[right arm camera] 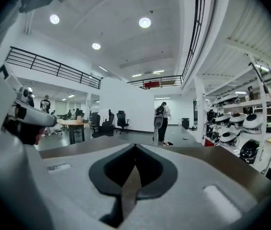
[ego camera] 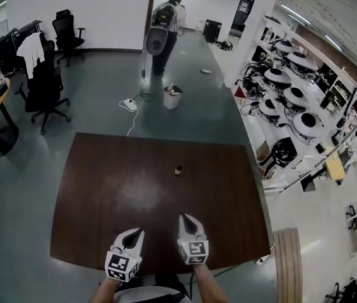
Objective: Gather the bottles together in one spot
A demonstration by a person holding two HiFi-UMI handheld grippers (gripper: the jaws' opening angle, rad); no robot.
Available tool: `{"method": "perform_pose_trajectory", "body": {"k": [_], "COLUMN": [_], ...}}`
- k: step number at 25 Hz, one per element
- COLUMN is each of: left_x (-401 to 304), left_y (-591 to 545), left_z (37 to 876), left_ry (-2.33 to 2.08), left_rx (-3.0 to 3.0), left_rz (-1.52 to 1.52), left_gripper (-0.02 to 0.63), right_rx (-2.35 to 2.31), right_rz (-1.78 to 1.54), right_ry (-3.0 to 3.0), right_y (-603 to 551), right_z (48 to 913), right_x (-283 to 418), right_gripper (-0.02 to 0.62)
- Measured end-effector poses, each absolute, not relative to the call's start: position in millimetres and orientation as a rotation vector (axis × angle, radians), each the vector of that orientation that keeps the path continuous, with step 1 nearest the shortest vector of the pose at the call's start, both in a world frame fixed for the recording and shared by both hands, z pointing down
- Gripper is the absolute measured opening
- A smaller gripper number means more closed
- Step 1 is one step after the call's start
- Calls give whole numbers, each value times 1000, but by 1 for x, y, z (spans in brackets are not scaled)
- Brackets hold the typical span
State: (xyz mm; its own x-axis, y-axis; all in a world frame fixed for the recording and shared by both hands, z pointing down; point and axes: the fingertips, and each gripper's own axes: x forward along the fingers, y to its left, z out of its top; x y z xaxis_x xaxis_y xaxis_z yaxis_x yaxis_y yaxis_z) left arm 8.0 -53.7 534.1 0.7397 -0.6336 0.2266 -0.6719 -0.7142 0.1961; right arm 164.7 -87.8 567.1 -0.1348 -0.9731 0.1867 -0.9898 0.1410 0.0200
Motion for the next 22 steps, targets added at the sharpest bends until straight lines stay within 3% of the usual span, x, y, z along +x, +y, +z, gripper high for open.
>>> {"method": "perform_pose_trajectory", "body": {"k": [14, 16, 22], "left_x": [32, 32, 35], "left_y": [-79, -81, -82], "left_z": [555, 556, 557], "left_ry": [-1239, -1267, -1335], "left_rx": [2506, 2486, 2432], "left_rz": [287, 299, 331], "left_gripper": [2, 2, 2], "right_rx": [1773, 1746, 1685], "right_rz": [281, 287, 296], "right_ry": [-2345, -2347, -2312], "right_y": [-219, -239, -281], "right_z": [629, 639, 664], "right_x": [227, 230, 236], "right_gripper": [4, 55, 83]}}
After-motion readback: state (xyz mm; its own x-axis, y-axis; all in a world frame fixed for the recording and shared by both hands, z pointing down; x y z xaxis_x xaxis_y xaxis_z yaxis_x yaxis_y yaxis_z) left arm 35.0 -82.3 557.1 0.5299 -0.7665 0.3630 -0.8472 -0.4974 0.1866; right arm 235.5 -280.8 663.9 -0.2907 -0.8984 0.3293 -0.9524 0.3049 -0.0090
